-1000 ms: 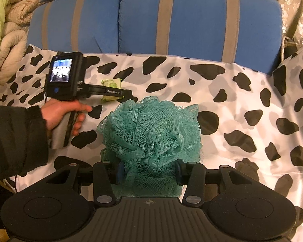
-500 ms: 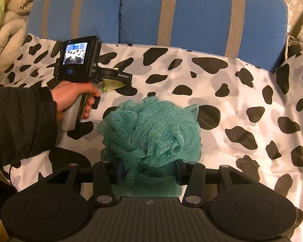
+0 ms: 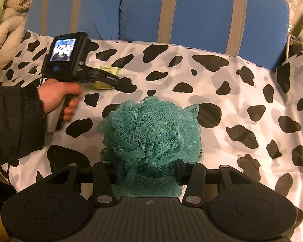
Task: Organize soft objects
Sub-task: 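Carry the loofah and soap packet into the cardboard box and release both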
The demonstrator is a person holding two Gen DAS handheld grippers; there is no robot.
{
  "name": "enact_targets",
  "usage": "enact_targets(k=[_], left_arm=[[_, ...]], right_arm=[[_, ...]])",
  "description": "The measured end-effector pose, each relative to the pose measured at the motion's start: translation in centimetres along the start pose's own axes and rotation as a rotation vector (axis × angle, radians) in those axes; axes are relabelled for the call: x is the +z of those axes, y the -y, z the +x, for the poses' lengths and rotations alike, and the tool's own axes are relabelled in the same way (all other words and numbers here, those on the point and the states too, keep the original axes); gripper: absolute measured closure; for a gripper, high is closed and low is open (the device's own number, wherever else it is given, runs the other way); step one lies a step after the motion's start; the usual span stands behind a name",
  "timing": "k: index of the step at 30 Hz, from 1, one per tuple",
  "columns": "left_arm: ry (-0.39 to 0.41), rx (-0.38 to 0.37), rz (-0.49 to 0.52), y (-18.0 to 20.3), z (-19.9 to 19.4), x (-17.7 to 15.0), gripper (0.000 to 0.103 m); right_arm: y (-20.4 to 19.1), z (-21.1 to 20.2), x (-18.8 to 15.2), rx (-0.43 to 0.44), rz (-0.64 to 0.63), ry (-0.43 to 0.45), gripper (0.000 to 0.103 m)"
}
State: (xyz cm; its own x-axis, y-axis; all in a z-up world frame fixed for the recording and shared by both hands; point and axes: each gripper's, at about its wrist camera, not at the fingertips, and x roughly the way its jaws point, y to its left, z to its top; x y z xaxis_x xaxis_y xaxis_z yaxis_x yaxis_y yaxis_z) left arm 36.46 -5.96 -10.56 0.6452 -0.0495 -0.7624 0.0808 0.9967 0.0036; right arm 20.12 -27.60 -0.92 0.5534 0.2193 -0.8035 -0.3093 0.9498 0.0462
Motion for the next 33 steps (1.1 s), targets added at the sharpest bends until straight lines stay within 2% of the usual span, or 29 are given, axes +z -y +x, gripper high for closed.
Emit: enact_targets(k=[12,27,33], left_arm=[[0.043,-0.062,0.021,0.0,-4.3,-0.5,0.053],[0.139,-0.12,0.081,0.7,-13.6,-2.3,0.053],[0.147,-0.144,0.07,0.2,-17.1,-4.2,0.053]], right_arm=[[-0.3,0.4,0.2,-0.026,0.01,0.018,0.054],[-0.9,-1.4,0.5,-0.075,-0.003,0.136,0.055],[-1.8,-2.4,0.0,-0.048,-0.039,0.154,0.055]])
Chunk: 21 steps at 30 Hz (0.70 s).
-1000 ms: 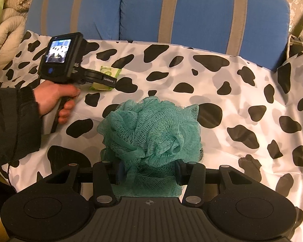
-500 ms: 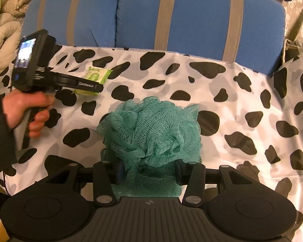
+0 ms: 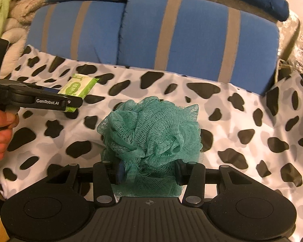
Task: Organize soft objects
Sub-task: 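Carry the loofah and soap packet into the cardboard box and release both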
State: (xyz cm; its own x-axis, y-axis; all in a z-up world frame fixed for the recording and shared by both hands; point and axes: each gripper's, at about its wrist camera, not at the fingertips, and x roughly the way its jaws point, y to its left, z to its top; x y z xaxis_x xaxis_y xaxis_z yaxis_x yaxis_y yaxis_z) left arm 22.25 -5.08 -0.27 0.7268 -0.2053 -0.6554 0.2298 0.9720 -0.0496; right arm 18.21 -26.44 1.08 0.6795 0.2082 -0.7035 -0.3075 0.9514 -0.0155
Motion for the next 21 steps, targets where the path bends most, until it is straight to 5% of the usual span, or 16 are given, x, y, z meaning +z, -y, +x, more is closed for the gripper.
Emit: enact_targets(k=[21], left_arm=[[-0.016,-0.059,-0.029,0.9,-11.5,-7.7,0.053]], right_arm=[[-1.1,-4.4,-3.6,0.088,0.04,-0.032,0.055]])
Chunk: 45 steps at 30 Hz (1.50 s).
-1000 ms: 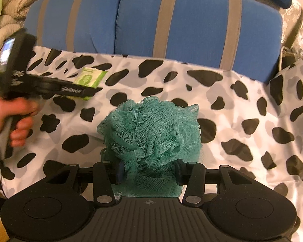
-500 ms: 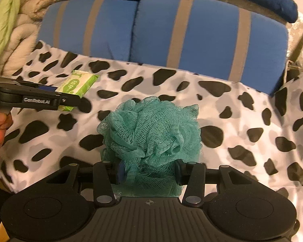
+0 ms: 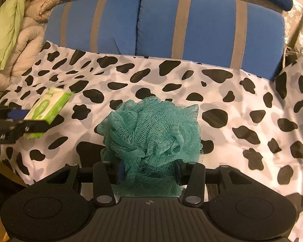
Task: Organize soft objects
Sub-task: 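Carry the loofah and soap packet into the cardboard box and release both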
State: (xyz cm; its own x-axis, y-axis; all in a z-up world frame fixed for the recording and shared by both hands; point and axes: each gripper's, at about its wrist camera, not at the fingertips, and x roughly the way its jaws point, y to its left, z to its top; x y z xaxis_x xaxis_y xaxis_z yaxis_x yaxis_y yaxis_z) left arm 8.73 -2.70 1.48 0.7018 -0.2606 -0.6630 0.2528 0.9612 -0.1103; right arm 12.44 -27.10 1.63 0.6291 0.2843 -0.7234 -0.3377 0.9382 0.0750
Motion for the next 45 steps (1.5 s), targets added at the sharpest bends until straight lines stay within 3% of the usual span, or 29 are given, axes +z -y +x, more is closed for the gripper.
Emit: enact_targets(k=[25,35,45], left_arm=[[-0.091,-0.034,-0.018,2.1,-5.6,-6.0,0.053],[-0.205,-0.089,-0.012,3.1,-6.5,-8.1,0.053],[-0.329,-0.081,-0.011,3.9,-6.5,-9.7,0.053]], right_arm=[[-3.8,-5.8,-5.7,0.086,-0.001,-0.049,0.055],[-4.8,-7.4,-7.6,0.103,0.043,-0.107,0.054],[-7.5,-7.7,-9.8,0.155,-0.002,-0.23,0.054]])
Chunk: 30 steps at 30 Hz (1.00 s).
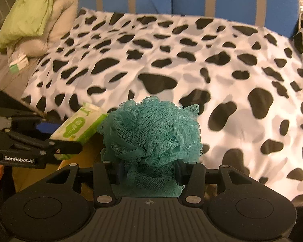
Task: Organize soft objects
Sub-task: 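Carry the loofah and soap packet into the cardboard box and release both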
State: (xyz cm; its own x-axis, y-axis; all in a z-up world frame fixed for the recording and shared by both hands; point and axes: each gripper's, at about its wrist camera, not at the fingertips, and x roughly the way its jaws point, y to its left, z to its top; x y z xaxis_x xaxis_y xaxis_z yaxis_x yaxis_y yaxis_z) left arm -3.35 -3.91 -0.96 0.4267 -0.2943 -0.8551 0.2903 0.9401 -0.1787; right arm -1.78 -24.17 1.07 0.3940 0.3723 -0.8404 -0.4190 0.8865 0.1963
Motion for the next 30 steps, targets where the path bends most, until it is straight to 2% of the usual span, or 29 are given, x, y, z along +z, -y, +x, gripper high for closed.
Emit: enact_targets(k=[6,10,14,25,26,28,29,30], left_arm=[[-0.117,0.02,-0.009,-0.1,1.4,-0.7,0.053],[-0.165,0.022,-0.013,-0.2,2.1,-0.9,0.053],[-0.173,0.021,-0.011,-0.2,2.2,-1.1,0.053],[-0.175,0.03,-0.017,-0.1,2.3,-0.9,0.053],[-0.176,0.038,-0.02,-0.2,2.3,-0.8,0.052],[-0.175,0.049,-0.035,-0.3,2.4,-0.7,0.05],[-0.174,0.05,-0.044,-0.4,2.4,-0.6,0.038],[-0.172,0.052,-0.05,-0.5,2.4,-0.6,0.026]], right_arm=[[-0.9,1.3,-0.8,0.007,-0.013,-0.105,0.054],[-1.4,2.7,-1.3,0.005,-0.034,-0.188,0.054],[-1.7,3.2,-1.3,0.013,-0.05,-0.218,0.054],[-1.7,3.3,-1.1,0.011,-0.055,-0.221,0.053],[-1.8,3.3,-1.1,0.009,-0.057,-0.22,0.051],[-2.0,3.3,-1.1,0.001,-0.065,-0.218,0.039],[-2.1,3.3,-1.1,-0.004,-0.07,-0.215,0.033],[-2.1,3.3,-1.0,-0.008,-0.074,-0.213,0.021]])
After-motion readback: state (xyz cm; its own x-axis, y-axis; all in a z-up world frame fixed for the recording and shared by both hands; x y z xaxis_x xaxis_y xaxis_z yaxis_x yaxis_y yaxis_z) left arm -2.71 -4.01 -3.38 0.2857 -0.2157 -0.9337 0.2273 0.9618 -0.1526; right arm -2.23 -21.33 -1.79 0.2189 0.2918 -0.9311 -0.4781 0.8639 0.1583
